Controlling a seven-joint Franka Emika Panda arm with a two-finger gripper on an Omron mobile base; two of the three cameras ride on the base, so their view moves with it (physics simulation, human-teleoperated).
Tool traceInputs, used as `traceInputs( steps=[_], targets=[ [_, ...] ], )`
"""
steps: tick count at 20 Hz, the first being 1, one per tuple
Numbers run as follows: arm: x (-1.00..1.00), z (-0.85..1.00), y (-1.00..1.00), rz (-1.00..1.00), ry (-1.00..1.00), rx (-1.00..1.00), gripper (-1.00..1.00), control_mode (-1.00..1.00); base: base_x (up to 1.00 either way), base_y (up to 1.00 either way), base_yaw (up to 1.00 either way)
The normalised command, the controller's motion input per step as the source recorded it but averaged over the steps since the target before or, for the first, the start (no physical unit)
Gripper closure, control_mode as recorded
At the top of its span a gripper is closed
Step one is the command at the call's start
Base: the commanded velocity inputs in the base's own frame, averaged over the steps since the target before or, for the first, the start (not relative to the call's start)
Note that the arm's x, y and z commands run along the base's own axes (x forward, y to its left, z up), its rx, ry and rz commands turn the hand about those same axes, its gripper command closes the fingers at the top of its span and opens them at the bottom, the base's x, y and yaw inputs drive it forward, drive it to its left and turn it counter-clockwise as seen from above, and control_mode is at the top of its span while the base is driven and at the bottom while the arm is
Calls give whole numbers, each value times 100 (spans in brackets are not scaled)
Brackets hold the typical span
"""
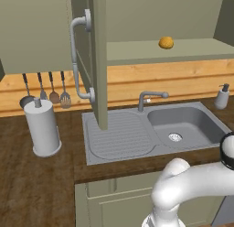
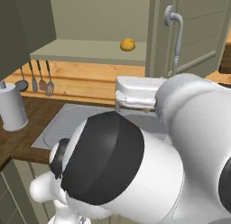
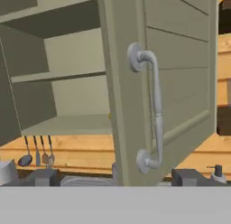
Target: Open the cabinet, pick up the bread from the cabinet and place it in the basket. Then move the basket to the dining counter.
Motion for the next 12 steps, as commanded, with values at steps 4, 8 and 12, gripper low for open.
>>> traceInputs(
  steps=[4, 8, 12],
  targets=[
    [-73, -27, 100, -39, 1, -15, -100, -100, 0, 0, 0],
    [-62, -16, 100, -26, 0, -29, -100, -100, 0, 0, 0],
    [-15, -3, 100, -19, 10, -46, -100, -100, 0, 0, 0]
  ],
)
